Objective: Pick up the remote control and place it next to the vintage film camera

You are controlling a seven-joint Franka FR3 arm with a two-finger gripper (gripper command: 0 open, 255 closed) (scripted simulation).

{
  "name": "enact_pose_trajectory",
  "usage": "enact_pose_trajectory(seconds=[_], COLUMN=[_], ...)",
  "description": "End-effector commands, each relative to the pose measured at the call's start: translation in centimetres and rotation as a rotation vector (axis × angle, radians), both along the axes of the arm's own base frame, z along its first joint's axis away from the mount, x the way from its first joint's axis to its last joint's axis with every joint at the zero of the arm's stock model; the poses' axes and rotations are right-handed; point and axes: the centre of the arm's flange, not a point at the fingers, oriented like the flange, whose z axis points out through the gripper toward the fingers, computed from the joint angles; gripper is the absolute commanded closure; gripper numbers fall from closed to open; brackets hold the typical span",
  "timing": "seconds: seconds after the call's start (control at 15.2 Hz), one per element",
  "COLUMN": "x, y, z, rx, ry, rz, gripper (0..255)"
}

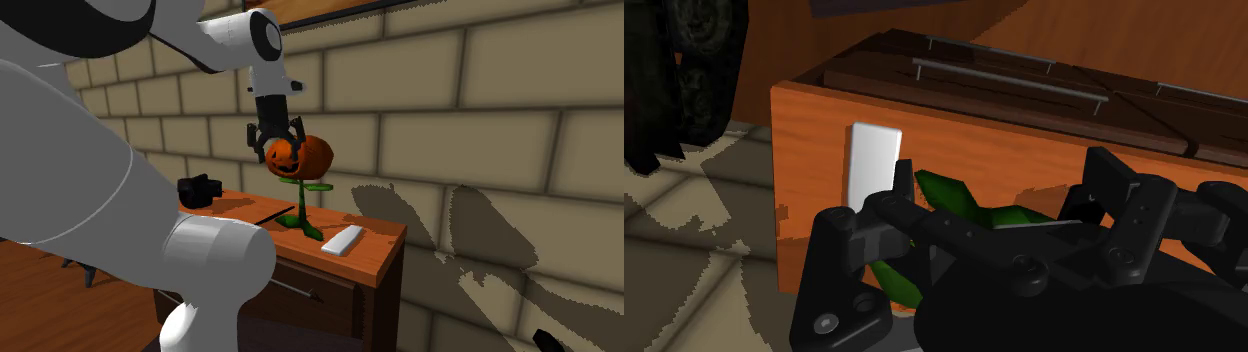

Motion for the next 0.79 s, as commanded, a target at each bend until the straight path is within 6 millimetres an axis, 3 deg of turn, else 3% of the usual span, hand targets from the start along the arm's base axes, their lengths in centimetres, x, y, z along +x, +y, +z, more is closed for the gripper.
enact_pose_trajectory(seconds=[0.0,0.73], x=[0.0,8.1], y=[0.0,-7.5], z=[0.0,-10.0], rx=[0.0,0.041], ry=[0.0,0.004], rz=[0.0,-0.102], gripper=[0,0])
